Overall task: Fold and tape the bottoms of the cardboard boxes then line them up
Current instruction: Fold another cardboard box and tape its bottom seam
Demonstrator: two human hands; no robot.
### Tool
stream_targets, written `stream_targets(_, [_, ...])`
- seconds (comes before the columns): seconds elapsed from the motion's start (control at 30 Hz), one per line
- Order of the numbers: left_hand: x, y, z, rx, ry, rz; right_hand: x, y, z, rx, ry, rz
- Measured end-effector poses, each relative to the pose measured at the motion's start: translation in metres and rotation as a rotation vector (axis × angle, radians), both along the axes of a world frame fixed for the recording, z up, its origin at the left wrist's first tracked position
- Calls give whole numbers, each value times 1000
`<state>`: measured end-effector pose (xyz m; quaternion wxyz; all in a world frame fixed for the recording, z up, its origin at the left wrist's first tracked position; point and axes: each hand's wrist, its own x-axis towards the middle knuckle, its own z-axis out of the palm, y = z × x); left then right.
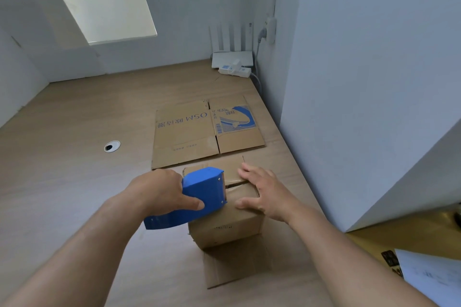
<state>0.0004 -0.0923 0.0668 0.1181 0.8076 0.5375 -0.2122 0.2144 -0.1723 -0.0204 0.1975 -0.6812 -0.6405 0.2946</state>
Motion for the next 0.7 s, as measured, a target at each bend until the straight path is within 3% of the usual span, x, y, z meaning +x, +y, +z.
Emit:
stream_targets(0.17, [3,2,0,-12,14,-15,0,0,-4,3,55,-28])
stream_targets(0.3, [2,3,1,-38,13,-1,-3,7,0,48,375,-209])
stream_targets(0.37, [3,4,1,-56,5,9,-7,11,2,79,429,-322])
stream_targets(0.7, [7,6,-2,-58,41,-31,-17,19,-12,47,414,-552])
